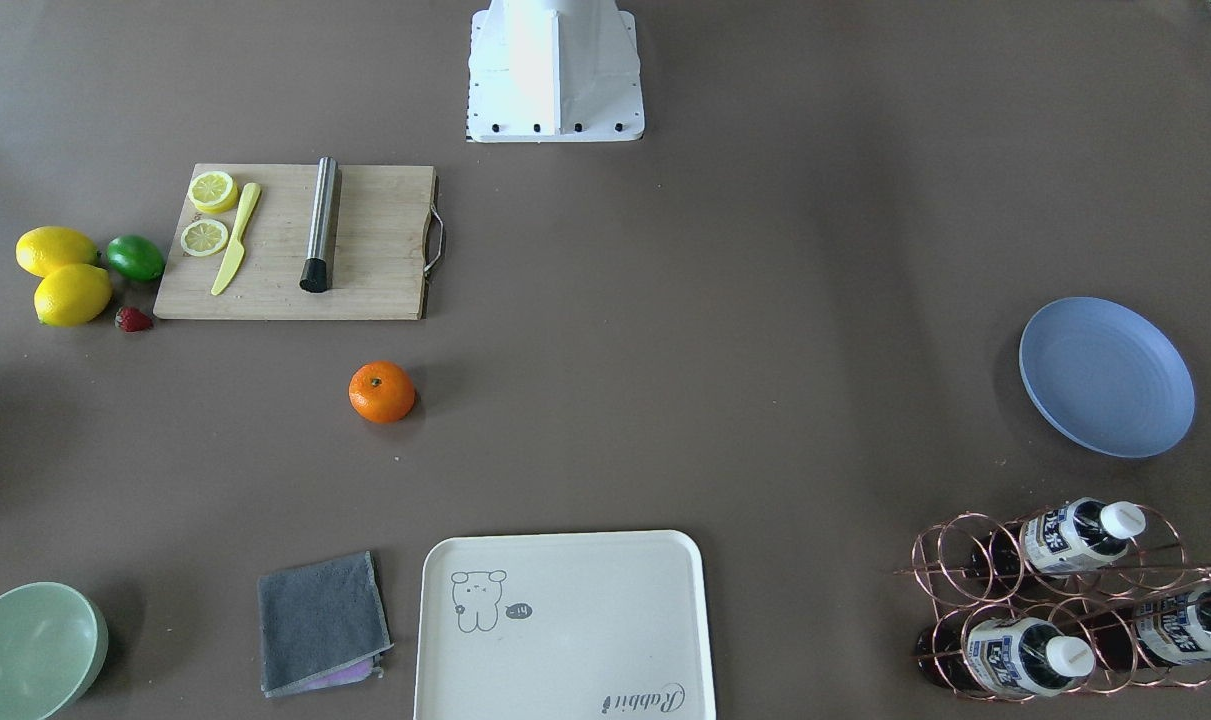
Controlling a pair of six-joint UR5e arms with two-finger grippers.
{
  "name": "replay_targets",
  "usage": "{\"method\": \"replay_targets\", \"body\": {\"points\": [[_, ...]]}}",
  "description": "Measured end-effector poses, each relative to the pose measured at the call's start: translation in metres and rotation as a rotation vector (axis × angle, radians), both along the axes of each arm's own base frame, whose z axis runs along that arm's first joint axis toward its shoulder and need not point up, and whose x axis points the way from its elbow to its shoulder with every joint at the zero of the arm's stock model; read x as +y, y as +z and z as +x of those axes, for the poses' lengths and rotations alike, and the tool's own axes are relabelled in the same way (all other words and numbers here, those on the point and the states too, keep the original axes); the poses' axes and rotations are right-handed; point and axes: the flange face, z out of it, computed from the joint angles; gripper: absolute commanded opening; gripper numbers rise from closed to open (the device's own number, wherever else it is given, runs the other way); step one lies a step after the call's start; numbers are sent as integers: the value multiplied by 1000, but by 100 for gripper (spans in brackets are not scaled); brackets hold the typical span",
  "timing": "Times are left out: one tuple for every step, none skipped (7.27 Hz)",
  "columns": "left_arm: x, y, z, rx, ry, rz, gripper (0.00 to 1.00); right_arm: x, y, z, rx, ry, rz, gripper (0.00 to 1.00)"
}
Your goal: Pick orange to plate
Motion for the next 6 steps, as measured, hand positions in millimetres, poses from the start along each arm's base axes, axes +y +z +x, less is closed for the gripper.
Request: {"method": "replay_targets", "body": {"points": [[1, 1, 0, 3, -1, -3, 97, 2, 0, 0, 0, -1, 1, 100], [1, 1, 0, 4, -3, -6, 97, 4, 0, 0, -1, 0, 0, 100], [1, 1, 0, 6, -4, -7, 97, 5, 1, 0, -1, 2, -2, 100], [1, 0, 0, 6, -4, -6, 97, 7, 2, 0, -1, 2, -5, 100], [0, 0, 0, 7, -4, -3, 97, 7, 2, 0, -1, 2, -6, 100], [0, -2, 0, 7, -3, 0, 97, 8, 3, 0, -2, 1, -7, 100]]}}
